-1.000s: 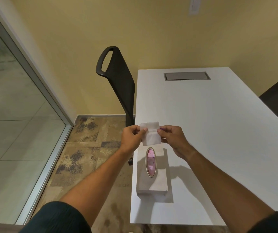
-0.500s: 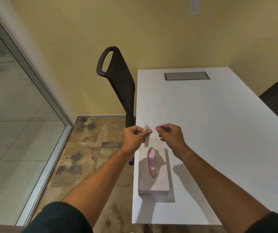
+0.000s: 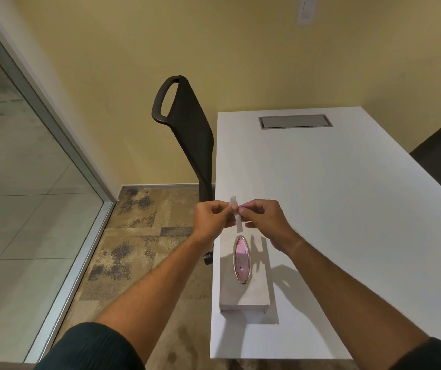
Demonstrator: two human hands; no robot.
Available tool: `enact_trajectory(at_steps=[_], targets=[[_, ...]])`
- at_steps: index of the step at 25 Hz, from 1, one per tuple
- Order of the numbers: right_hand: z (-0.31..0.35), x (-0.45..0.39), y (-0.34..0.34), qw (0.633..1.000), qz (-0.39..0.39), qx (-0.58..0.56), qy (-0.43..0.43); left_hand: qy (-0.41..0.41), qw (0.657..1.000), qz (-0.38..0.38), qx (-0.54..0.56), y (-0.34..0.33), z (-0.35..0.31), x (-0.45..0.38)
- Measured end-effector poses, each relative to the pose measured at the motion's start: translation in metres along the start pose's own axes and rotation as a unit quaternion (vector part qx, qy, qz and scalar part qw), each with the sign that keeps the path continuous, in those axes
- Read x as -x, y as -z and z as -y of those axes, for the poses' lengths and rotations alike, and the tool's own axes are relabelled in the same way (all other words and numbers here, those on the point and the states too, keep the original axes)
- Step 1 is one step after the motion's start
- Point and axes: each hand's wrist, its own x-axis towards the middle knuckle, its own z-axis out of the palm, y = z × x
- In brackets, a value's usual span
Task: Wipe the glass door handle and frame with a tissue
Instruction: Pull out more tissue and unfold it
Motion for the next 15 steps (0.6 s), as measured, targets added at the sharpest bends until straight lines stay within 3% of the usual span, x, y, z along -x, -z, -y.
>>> enact_trajectory(at_steps=[7, 13, 15], targets=[[0.001, -0.005, 0.003, 0.996, -0.083, 0.004, -0.030, -0.003, 0.997, -0.059, -0.041, -0.001, 0.000, -0.004], [-0.003, -0.008, 0.022, 0.984, -0.144, -0.076, -0.077, 0.012, 0.996, -0.087, -0.023, 0.012, 0.002, -0.009], [-0.004, -0.009, 0.018, 0.973, -0.167, -0.130, -0.092, 0.016, 0.992, -0.127, -0.010, 0.008, 0.002, -0.008]])
